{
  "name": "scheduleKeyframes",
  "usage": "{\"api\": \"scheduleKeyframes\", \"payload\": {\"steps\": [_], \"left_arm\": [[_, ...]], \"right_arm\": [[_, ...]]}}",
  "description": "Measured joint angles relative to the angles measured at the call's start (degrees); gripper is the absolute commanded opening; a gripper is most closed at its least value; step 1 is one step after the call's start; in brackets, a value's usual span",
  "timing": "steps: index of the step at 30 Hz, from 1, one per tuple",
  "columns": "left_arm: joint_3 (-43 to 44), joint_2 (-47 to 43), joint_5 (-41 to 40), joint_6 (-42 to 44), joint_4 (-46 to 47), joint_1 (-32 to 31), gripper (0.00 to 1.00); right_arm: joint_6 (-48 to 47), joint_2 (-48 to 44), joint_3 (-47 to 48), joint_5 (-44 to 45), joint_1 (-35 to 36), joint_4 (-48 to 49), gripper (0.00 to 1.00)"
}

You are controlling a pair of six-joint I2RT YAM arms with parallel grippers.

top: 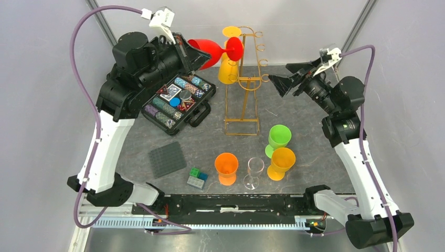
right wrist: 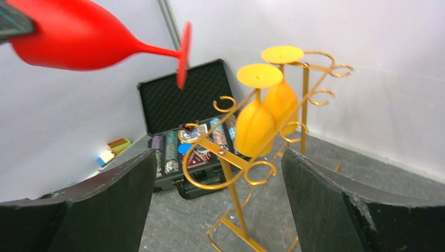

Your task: Place the wine glass upside down on the wine glass rack

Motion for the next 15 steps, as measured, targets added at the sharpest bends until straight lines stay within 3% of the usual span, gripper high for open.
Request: {"api": "scheduleKeyframes", "payload": {"steps": [8, 15], "left_arm": [[-2.3, 2.3, 13.3, -4.7, 5.4, 0.0, 0.02], [-6.3, 2.8, 20.6, -9.1, 11.0, 0.0, 0.02]], "right_arm": [[5.4, 0.1, -3.9, -7.3, 0.7, 13.2, 0.88], [7.3, 1.3, -4.1, -10.0, 2.6, 18.8, 0.84]]}}
